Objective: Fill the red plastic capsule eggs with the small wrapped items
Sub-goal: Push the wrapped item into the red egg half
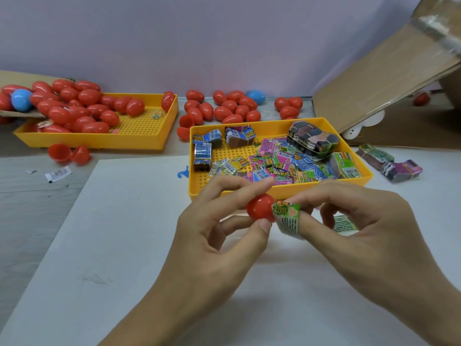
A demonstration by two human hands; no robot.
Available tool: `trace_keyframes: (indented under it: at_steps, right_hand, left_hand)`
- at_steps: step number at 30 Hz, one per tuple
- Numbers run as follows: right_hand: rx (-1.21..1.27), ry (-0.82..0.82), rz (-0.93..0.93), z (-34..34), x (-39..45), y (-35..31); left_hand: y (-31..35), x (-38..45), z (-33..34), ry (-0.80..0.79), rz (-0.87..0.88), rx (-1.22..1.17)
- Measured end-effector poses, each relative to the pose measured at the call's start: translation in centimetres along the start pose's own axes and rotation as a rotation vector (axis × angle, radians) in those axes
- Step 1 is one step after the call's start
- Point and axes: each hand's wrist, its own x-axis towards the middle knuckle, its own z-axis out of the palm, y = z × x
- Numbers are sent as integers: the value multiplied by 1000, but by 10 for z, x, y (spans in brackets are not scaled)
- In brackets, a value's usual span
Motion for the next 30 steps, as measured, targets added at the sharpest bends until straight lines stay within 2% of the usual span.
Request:
trace_keyframes:
  at_steps: [17,25,30]
  right_hand:
    - [-134,-25,-26,-4,-1,2]
    - [12,-57,63,-3,1,1]
    - [0,-32,75,-1,0,5]
  left_hand:
    - [-5,2,1,46,73,51]
    - [-2,1,2,53,85,97]
    - [0,1,2,53,47,55]
